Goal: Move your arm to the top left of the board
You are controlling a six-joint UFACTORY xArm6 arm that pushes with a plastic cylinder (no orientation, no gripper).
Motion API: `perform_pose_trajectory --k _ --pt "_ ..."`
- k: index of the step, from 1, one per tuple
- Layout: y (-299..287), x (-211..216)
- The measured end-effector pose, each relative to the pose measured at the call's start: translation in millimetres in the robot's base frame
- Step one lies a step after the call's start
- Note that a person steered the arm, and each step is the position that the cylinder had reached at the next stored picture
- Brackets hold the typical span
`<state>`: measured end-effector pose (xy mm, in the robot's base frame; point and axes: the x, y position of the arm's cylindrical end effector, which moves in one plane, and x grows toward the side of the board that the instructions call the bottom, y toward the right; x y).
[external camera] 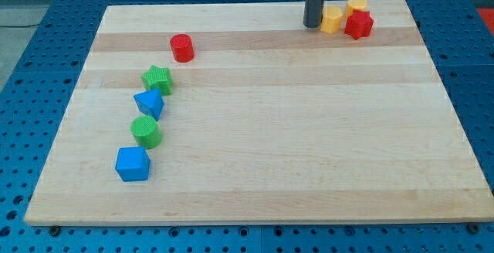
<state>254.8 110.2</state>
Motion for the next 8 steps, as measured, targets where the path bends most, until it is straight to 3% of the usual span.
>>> perform_pose_trajectory --k 4,5,8 --pt "27 0" --pt "0 0" --pt "-250 1"
